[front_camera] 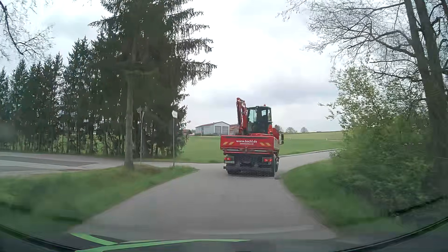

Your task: Follow the waypoints while adhering to traffic rules and regulations

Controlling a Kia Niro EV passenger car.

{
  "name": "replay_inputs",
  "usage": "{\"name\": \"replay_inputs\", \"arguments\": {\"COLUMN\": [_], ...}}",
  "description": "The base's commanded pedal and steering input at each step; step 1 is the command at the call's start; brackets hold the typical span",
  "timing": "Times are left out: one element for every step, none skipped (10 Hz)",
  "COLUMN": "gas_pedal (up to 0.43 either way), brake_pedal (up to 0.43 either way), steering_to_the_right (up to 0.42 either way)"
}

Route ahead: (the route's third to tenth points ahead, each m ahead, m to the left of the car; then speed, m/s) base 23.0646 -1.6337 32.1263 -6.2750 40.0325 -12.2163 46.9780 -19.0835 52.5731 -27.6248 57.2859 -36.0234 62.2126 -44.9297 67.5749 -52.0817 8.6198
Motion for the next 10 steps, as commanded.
{"name": "replay_inputs", "arguments": {"gas_pedal": [0.098,0.098,0.098,0.098,0.098,0.098,0.098,0.098,0.098,0.098], "brake_pedal": [0.0,0.0,0.0,0.0,0.0,0.0,0.0,0.0,0.0,0.0], "steering_to_the_right": [0.02,0.025,0.029,0.031,0.034,0.037,0.041,0.047,0.054,0.06]}}
